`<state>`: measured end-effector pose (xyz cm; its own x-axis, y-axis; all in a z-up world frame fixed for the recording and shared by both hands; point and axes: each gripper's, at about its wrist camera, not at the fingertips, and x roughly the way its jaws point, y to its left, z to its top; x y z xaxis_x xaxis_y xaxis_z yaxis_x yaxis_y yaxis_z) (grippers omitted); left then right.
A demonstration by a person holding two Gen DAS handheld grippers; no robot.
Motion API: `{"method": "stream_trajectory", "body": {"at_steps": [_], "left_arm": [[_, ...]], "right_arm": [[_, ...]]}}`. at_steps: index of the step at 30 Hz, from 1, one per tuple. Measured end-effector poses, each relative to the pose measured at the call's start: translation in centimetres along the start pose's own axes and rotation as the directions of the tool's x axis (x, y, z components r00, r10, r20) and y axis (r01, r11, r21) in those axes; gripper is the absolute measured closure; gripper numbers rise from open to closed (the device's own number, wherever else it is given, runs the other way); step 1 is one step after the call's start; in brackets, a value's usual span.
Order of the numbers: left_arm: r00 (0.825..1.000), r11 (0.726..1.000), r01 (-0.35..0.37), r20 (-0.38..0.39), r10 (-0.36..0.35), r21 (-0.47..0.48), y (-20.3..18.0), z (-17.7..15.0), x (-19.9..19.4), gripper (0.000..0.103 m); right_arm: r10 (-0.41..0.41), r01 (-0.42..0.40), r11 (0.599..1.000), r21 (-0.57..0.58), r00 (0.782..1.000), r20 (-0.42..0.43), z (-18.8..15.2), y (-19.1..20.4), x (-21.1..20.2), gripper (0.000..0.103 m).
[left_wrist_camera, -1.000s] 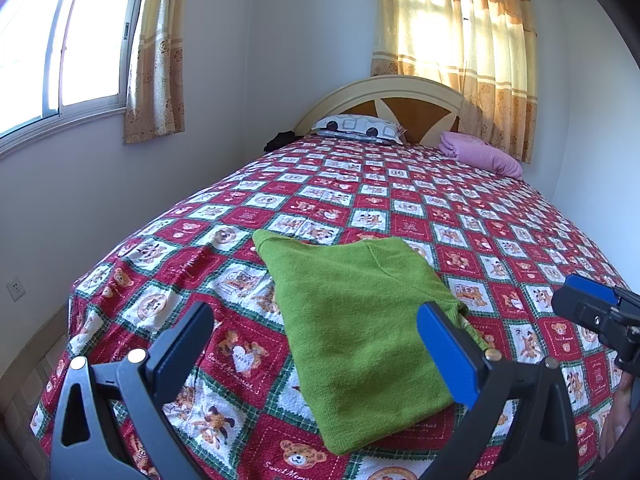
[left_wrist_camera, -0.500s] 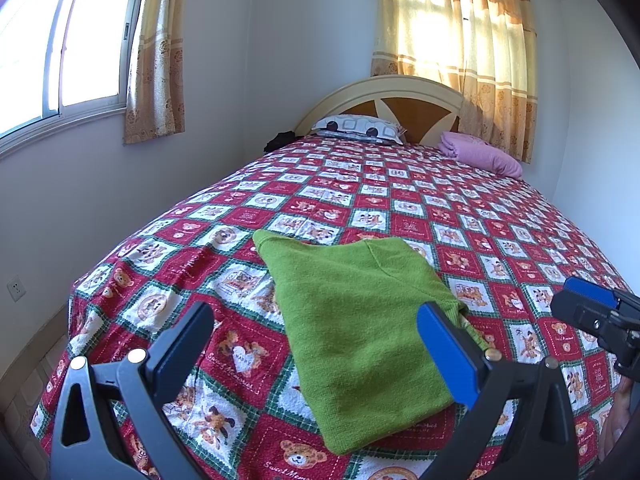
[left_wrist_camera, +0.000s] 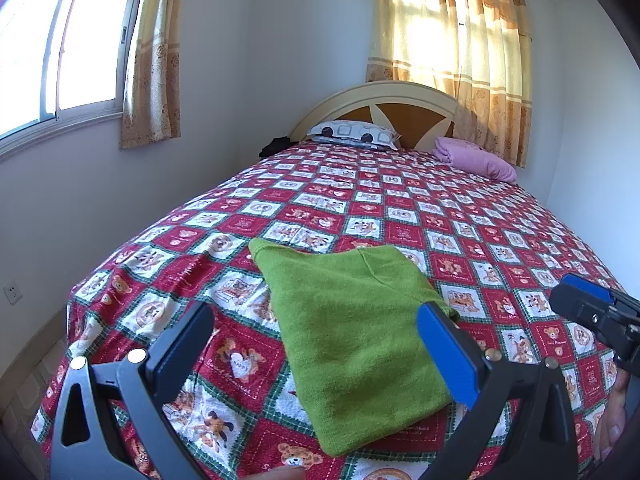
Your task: Fold small clothes
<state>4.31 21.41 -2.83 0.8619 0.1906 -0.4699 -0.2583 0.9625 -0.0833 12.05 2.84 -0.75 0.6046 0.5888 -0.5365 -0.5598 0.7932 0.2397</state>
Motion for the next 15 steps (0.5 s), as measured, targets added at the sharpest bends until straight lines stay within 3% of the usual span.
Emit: {"method": "stream_trajectory", "body": {"at_steps": [15], "left_arm": [[0.998, 0.998, -0.059, -0.015, 0.060, 0.035, 0.18, -0.22, 0.91, 0.000]], "right_arm": [[0.011, -0.011, 1.000, -0.016, 1.000, -0.020, -0.42, 0.27, 0.29, 0.042]]}}
